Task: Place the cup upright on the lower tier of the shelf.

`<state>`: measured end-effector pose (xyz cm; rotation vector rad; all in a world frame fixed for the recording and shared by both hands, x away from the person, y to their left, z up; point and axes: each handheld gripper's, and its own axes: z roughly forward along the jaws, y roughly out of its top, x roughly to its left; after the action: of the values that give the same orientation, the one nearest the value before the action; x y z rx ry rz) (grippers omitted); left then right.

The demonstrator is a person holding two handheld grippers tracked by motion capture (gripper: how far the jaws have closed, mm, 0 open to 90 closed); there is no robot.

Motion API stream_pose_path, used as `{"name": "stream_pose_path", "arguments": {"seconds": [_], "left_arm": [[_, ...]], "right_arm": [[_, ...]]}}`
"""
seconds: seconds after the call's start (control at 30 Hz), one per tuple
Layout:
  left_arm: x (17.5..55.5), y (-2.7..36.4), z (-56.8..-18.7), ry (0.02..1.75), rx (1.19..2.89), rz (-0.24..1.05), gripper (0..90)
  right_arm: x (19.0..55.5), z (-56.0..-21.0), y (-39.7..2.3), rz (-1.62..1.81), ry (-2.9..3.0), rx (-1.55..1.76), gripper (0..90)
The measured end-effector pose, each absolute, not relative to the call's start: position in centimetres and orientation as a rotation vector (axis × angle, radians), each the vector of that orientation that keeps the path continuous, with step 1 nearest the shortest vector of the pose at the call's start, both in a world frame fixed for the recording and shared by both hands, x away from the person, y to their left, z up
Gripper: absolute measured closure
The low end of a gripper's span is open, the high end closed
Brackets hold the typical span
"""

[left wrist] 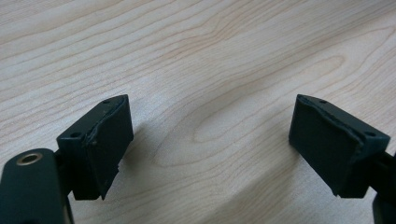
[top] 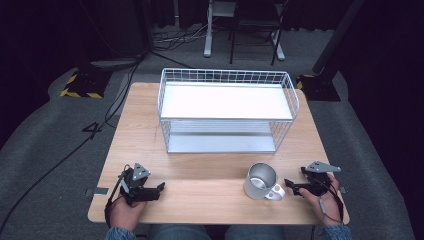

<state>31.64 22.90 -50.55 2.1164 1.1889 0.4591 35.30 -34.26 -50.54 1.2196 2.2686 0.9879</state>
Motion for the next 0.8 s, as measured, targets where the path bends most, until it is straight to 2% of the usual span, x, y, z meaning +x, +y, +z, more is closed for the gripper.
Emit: {"name": "stream_pose_path", "arguments": {"seconds": [0.2,0.6,0.8], "left_arm": [[31.6,22.8,-50.6,1.202,2.103,0.452,14.1],[31.8,22.7,-50.6,1.206,2.101,0.458,14.1],[31.9,22.6,-50.6,1.206,2.102,0.459,14.1]], "right_arm": [[35.2,-50.5,-34.3,1.002,2.264,1.213,16.7],[33.0,-47.8,-34.3,1.191,2.178,1.241,16.7],[31.3,-45.5,-33.3,1.225,2.177,1.212,11.2]]}}
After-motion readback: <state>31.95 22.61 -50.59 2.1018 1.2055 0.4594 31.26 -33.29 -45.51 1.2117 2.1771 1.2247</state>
